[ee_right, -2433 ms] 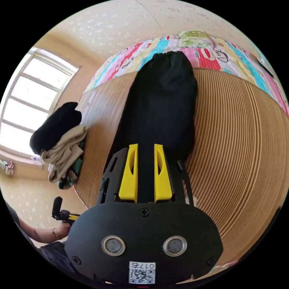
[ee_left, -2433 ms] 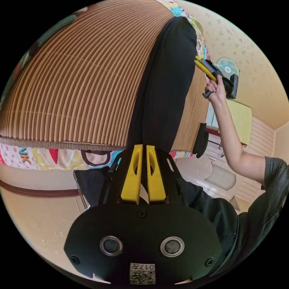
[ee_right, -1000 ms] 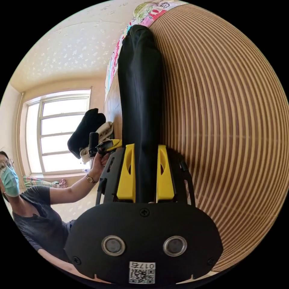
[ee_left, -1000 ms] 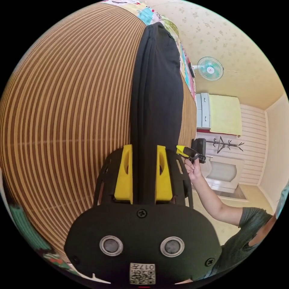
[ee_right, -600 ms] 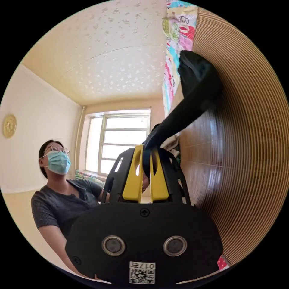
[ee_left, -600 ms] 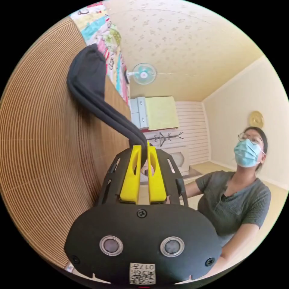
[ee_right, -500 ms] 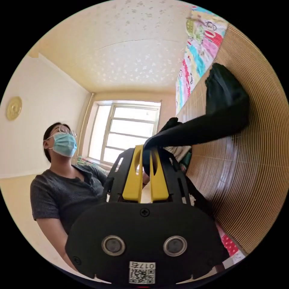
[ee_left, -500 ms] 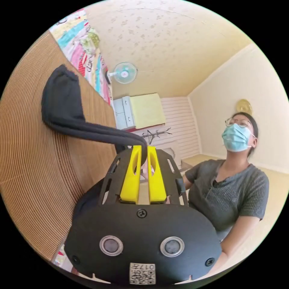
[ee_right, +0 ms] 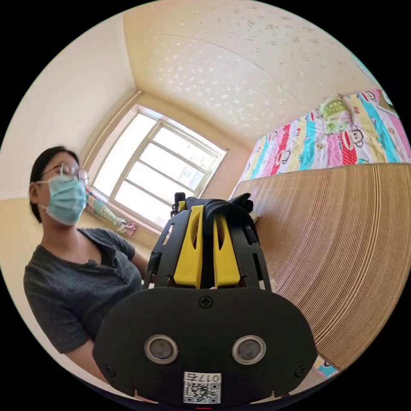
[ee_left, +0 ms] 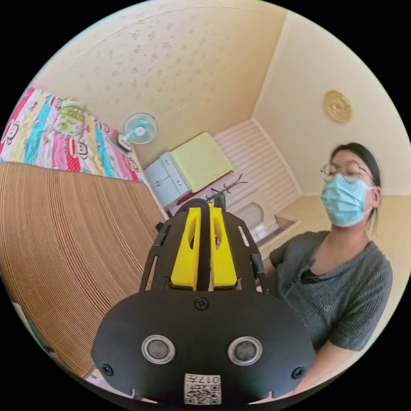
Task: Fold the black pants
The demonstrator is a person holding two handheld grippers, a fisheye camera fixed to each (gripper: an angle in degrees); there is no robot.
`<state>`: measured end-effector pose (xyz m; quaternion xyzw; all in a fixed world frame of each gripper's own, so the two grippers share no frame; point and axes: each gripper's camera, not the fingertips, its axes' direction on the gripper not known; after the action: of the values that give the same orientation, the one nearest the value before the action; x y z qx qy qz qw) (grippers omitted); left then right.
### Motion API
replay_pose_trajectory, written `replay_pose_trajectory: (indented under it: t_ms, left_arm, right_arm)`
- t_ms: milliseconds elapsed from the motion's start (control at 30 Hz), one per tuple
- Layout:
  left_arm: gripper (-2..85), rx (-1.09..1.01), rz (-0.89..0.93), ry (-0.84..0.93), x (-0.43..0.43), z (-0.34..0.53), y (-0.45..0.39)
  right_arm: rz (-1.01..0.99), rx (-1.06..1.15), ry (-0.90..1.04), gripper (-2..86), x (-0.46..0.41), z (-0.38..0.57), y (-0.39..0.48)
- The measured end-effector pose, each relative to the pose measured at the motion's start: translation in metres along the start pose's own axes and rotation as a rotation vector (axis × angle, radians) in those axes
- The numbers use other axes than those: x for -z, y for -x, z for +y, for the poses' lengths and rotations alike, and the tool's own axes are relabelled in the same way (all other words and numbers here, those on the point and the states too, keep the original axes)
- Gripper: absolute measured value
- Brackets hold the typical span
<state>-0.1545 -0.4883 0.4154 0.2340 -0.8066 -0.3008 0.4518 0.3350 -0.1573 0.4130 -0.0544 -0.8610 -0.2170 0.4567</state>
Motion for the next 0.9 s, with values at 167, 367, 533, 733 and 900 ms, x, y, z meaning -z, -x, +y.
replay_pose_trajectory:
  t_ms: [167, 367, 533, 733, 900]
  left_arm:
    - [4.1, 0.153, -0.101, -0.072, -0.024, -0.02, 0.131]
    - [4.8, 0.275, -0.438, 0.176, -0.066, 0.05, 0.236]
    - [5.3, 0.606, -0.45, 0.354, -0.082, 0.197, 0.337]
    - [13.9, 0.783, -0.36, 0.137, -0.037, 0.242, 0.425]
    - [18.1, 0.63, -0.446, 0.18, -0.035, 0.156, 0.509]
  right_arm:
    - [0.012, -0.096, -0.009, 0.2, -0.028, -0.039, -0.073]
    - [0.288, -0.176, 0.239, 1.8, -0.086, 0.014, -0.108]
    - [0.395, -0.576, 0.354, 6.7, -0.102, 0.15, -0.179]
    - [0.371, -0.748, 0.288, 11.8, -0.087, 0.199, -0.209]
    - [0.31, -0.584, 0.187, 17.2, -0.108, 0.117, -0.243]
